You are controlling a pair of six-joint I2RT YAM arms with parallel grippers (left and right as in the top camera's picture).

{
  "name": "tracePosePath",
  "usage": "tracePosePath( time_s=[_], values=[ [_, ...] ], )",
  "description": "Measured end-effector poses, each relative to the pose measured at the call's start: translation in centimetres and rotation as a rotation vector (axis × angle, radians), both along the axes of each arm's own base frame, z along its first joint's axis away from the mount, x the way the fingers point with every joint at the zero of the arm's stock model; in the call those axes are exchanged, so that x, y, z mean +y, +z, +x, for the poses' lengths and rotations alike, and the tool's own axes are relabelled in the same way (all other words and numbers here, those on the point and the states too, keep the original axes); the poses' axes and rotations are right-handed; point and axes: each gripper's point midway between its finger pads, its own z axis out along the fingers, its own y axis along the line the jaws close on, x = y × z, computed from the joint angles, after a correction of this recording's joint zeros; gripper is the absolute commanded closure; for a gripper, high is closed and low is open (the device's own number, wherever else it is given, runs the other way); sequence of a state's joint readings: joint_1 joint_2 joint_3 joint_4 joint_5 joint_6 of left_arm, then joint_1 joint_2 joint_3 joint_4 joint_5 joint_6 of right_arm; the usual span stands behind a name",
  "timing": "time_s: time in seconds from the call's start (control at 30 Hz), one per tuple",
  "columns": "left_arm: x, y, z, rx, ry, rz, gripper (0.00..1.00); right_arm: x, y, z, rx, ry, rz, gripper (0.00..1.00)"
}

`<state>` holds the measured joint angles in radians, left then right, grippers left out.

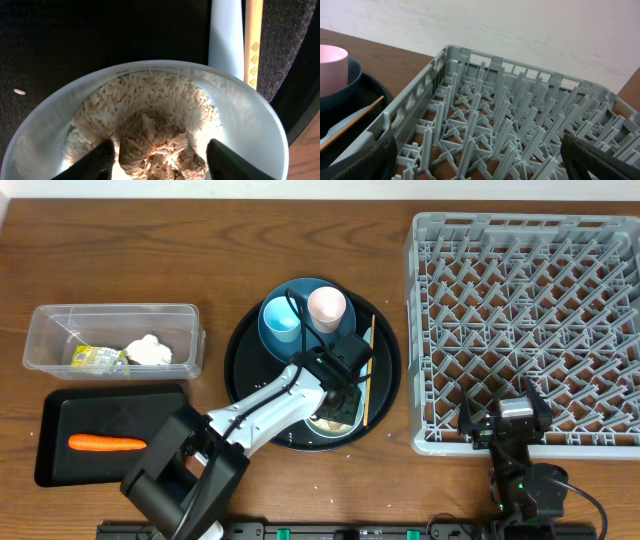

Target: Sort waste into correct bins and load items into the dishwasher rack

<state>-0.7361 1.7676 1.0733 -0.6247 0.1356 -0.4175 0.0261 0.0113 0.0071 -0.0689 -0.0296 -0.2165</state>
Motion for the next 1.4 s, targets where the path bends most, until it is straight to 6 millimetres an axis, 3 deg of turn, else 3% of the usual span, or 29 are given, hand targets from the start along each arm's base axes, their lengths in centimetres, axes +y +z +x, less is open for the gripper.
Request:
tracePosePath(
  time_s=[0.9,0.93,1.0,1.17,1.4],
  values=[
    [0.24,-0.63,-0.27,0.014,0.000,0.013,0.32,0.00,0.00,0.00,0.000,0.000,0.000,0.01],
    [0.25,-0.66,-0.27,0.014,0.000,0.013,0.34,0.00,0.01,0.00,0.000,0.000,0.000,0.01],
    [0.23,-0.66,-0.25,0.013,0.000,0.012,0.46,0.00,0.00,0.00,0.000,0.000,0.000,0.01],
    [0.23,-0.68,-0.26,0.014,0.001,0.013,0.60,0.00,0.00,0.00,0.000,0.000,0.000,0.01],
    [0.54,-0.74,-0.61,0.029,0.000,0.025,0.64,0.00,0.01,0.00,0.000,0.000,0.000,0.01]
  ],
)
